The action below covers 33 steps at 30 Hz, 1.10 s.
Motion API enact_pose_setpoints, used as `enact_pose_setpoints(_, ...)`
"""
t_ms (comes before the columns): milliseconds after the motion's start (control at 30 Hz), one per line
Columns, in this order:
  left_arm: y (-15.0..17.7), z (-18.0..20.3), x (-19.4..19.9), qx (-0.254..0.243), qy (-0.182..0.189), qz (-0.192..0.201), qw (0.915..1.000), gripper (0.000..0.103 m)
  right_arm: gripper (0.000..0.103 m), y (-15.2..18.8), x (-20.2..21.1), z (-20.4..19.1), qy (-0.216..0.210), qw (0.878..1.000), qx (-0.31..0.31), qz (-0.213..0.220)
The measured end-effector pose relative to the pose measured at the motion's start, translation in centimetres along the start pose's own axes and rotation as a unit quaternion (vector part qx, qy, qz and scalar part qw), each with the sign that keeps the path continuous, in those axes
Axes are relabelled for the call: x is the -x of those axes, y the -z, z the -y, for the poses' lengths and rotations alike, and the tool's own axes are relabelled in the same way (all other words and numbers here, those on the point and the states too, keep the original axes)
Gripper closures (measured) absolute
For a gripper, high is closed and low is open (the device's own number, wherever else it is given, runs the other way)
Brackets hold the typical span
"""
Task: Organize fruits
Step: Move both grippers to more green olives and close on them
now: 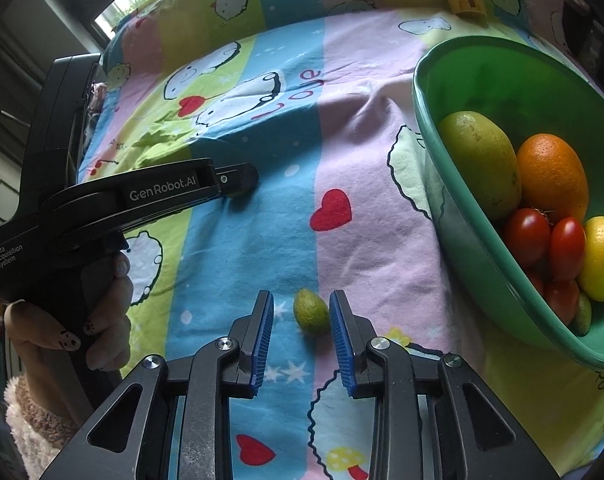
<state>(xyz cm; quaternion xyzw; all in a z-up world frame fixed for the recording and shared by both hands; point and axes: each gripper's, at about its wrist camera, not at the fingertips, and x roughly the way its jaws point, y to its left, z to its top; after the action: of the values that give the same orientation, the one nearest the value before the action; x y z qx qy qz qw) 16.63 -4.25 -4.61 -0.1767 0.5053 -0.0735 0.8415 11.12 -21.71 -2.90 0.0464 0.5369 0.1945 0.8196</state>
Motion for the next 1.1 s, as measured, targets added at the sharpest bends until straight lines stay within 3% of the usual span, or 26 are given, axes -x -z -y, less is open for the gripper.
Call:
enact_pose_setpoints(167, -0.1, -0.1, -0.1, 0.003, -0.002, 0.002, 1.0, 0.08, 0.081, 0.2, -0.8, -0.3, 0.019, 1.0, 0.009, -0.008)
enact_pose_setpoints(500, 0.1, 0.8, 0.3, -0.009, -0.008, 0.013, 0.9998, 0.081, 0.082, -0.1, -0.8, -0.4, 0.008, 1.0, 0.009, 0.002)
enact_pose_setpoints(867, 0.3, 2.7, 3.5, -0.028, 0.008, 0.06, 0.9978, 0.081, 0.082, -0.3, 3.6, 1.0, -0.055, 0.996, -0.023, 0.069)
enact_pose_setpoints(1100, 0.9, 4.7, 6.2, -0.051, 0.024, 0.094, 0.9939, 0.081, 0.082, -0.4, 6.0, 2.4, -0.068, 0.989, -0.057, 0.114)
